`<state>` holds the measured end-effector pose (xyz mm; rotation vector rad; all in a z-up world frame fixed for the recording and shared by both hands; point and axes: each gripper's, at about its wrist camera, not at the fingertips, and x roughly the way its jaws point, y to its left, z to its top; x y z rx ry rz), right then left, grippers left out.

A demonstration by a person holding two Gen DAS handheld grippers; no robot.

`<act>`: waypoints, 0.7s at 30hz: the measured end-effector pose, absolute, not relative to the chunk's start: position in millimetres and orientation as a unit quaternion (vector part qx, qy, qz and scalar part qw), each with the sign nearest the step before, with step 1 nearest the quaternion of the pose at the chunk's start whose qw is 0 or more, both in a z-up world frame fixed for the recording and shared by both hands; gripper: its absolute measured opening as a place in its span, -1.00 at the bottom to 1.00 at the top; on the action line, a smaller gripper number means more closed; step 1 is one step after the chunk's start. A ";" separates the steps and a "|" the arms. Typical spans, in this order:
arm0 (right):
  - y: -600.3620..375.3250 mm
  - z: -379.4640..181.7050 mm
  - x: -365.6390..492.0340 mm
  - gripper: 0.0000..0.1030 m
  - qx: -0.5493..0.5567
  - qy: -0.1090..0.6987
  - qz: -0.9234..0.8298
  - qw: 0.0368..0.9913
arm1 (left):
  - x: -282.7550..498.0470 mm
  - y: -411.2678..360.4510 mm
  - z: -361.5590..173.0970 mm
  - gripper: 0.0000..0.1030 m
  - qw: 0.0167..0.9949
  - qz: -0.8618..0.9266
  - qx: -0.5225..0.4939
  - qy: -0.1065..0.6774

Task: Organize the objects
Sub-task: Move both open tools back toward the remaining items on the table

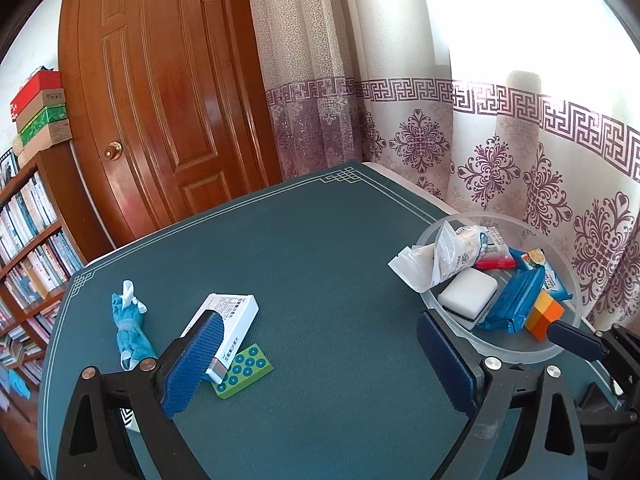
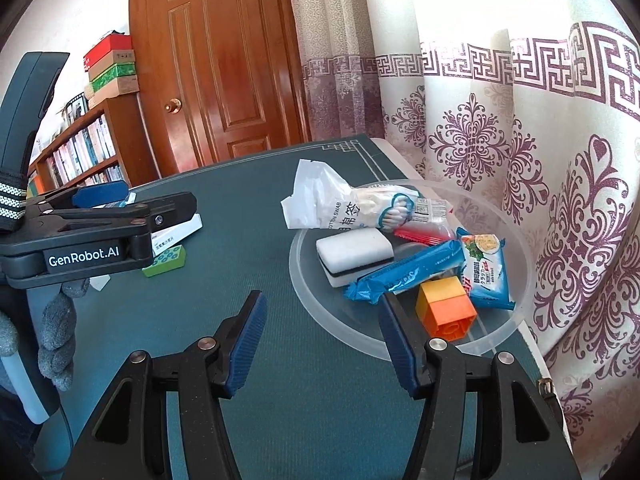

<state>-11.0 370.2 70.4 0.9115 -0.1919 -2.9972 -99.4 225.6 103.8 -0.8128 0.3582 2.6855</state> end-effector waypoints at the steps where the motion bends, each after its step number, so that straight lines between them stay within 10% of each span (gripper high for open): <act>1: 366.4 70.6 -11.6 0.16 0.291 -0.059 -0.955 0.005 | -99.0 221.7 103.6 0.93 0.153 0.939 -0.284 0.123; 21: 302.9 61.2 -52.8 0.23 0.328 -0.046 -0.942 0.062 | -105.4 146.5 90.4 0.94 0.090 0.943 -0.307 0.086</act>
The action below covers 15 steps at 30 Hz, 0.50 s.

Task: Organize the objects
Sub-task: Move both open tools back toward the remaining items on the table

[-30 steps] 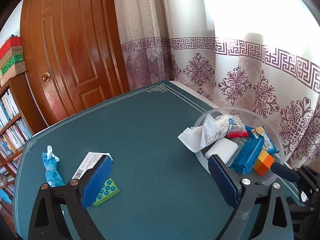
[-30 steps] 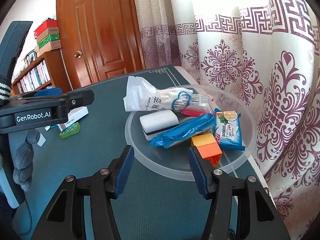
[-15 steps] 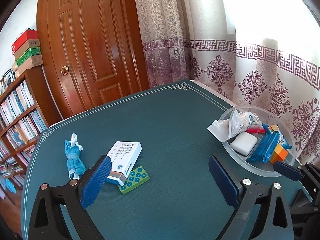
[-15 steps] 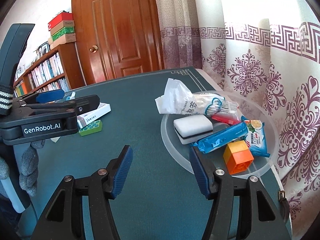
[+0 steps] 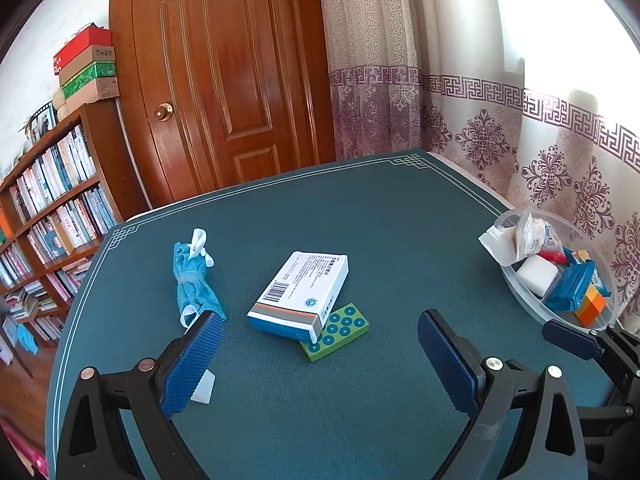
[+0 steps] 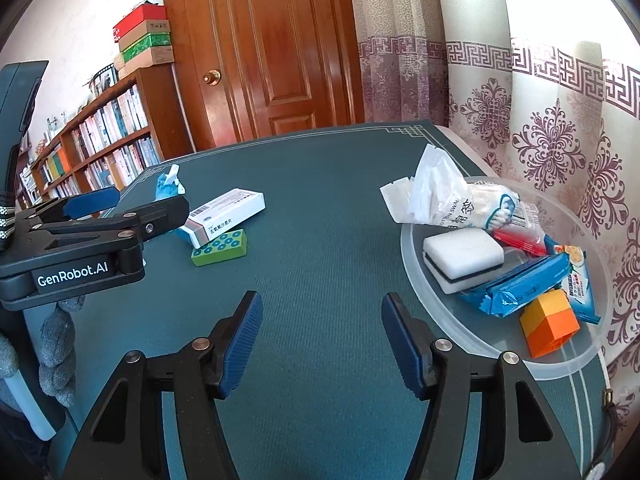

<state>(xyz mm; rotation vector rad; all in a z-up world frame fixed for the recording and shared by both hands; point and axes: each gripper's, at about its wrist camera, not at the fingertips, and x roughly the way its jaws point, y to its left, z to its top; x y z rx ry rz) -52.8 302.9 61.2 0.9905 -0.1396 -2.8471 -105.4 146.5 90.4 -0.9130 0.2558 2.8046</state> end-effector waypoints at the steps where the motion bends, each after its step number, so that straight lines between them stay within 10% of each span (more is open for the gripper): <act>1: 300.5 60.0 -55.4 0.23 0.330 -0.046 -0.941 0.064 | -105.6 143.0 89.6 0.94 0.088 0.943 -0.308 0.084; 15: 257.2 46.1 -90.2 0.24 0.360 -0.029 -0.928 0.097 | -115.0 89.1 70.4 0.96 0.043 0.939 -0.337 0.047</act>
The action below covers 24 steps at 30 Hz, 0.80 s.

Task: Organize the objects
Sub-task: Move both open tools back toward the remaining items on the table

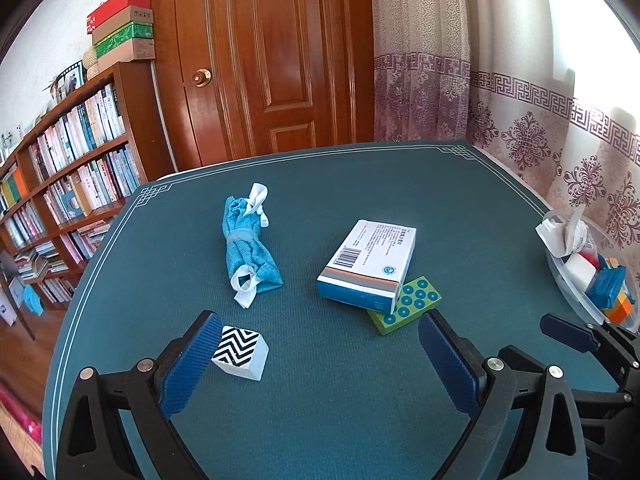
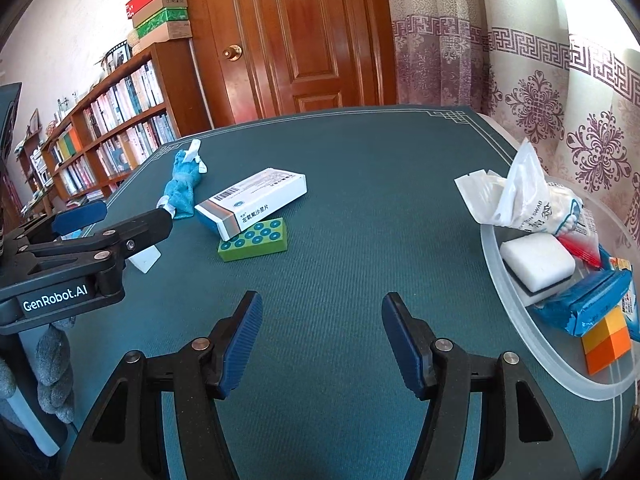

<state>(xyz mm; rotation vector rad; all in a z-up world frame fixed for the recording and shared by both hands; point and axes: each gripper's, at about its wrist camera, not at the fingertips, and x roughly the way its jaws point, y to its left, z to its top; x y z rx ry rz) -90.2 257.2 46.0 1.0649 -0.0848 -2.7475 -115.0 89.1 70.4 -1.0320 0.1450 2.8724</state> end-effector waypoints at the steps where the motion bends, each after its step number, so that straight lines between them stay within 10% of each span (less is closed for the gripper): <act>1: 254.0 44.9 -93.4 0.24 0.362 -0.027 -0.927 0.099 | -116.1 84.3 68.6 0.96 0.039 0.939 -0.340 0.043; 24: 183.0 25.6 -171.5 0.30 0.397 0.019 -0.908 0.132 | -136.7 12.8 34.0 0.96 -0.027 0.923 -0.384 -0.023</act>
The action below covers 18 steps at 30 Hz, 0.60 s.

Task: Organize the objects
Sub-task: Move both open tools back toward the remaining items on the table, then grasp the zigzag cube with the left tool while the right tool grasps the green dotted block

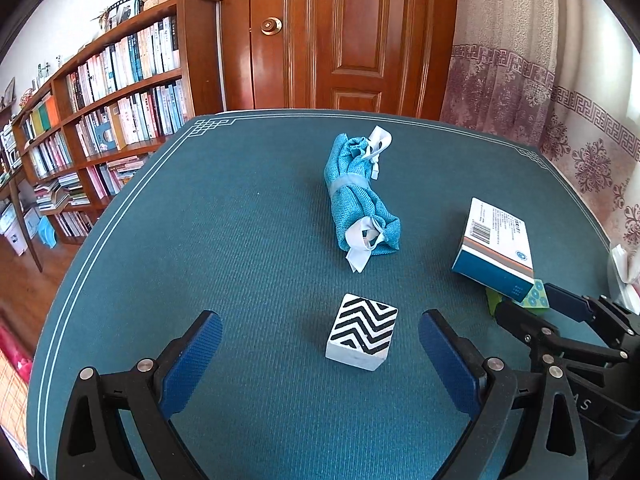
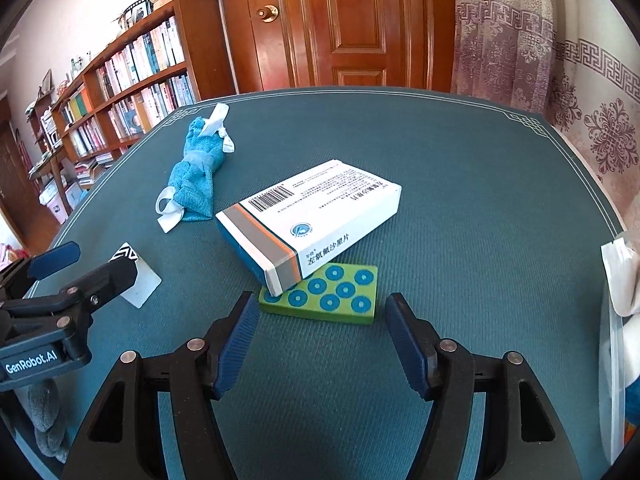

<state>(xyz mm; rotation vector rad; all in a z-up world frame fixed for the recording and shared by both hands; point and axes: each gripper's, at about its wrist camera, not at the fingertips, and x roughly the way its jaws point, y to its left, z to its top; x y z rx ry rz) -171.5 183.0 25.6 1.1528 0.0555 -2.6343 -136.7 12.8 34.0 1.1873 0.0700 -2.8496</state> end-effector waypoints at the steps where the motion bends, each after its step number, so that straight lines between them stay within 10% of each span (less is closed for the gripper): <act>1: 181.3 24.6 -173.6 0.30 0.399 0.023 -0.907 0.130 | -137.4 13.0 33.2 0.96 0.027 -0.922 0.386 0.023; 11: 179.5 24.3 -172.8 0.29 0.398 0.031 -0.909 0.119 | -144.2 16.9 24.3 0.94 0.020 -0.918 0.396 0.017; 18: 187.9 23.6 -157.6 0.29 0.399 0.020 -0.909 0.121 | -149.7 12.9 18.6 0.36 0.011 -0.911 0.410 0.028</act>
